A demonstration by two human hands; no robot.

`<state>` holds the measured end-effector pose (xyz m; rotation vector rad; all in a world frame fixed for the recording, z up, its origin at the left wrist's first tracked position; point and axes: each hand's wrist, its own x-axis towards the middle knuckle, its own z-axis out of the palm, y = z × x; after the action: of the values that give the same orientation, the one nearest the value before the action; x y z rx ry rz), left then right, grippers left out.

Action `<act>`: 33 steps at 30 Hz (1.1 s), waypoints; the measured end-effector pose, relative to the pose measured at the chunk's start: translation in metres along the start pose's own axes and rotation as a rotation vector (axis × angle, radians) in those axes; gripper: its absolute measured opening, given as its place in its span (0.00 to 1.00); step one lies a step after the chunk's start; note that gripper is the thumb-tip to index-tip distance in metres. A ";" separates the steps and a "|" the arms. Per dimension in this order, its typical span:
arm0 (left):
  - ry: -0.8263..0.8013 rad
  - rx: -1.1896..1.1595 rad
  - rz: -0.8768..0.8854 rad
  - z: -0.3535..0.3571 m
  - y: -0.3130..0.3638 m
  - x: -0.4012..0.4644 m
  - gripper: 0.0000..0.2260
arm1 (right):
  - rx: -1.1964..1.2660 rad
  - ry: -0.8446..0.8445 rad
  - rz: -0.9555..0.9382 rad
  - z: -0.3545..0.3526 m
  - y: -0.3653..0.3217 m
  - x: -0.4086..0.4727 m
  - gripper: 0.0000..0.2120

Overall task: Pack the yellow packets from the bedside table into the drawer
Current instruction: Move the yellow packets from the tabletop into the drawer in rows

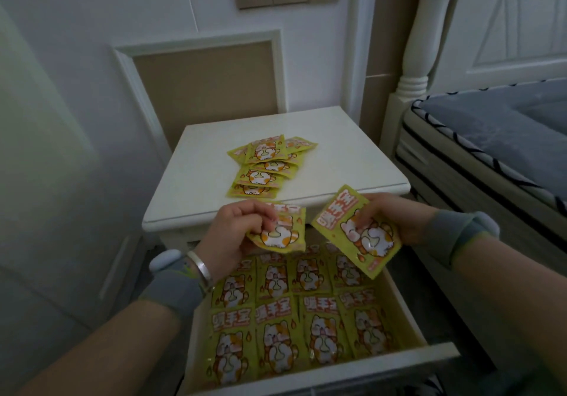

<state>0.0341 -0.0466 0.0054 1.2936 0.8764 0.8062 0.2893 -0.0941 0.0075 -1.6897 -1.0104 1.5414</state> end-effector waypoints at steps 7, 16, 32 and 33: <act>-0.065 0.374 -0.002 0.004 -0.027 -0.018 0.09 | -0.279 0.078 0.269 0.007 0.028 0.023 0.22; -0.181 0.690 -0.076 0.009 -0.055 -0.012 0.11 | -0.737 0.027 0.279 0.035 0.065 0.024 0.34; -0.305 0.771 -0.093 0.026 -0.086 -0.002 0.09 | -1.639 0.091 0.055 0.045 0.108 0.037 0.20; -0.317 0.763 -0.099 0.028 -0.089 -0.003 0.09 | -1.617 0.074 0.036 0.041 0.108 0.039 0.21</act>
<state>0.0588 -0.0713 -0.0806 1.9554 1.0169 0.1553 0.2624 -0.1168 -0.1095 -2.6057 -2.4969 0.4135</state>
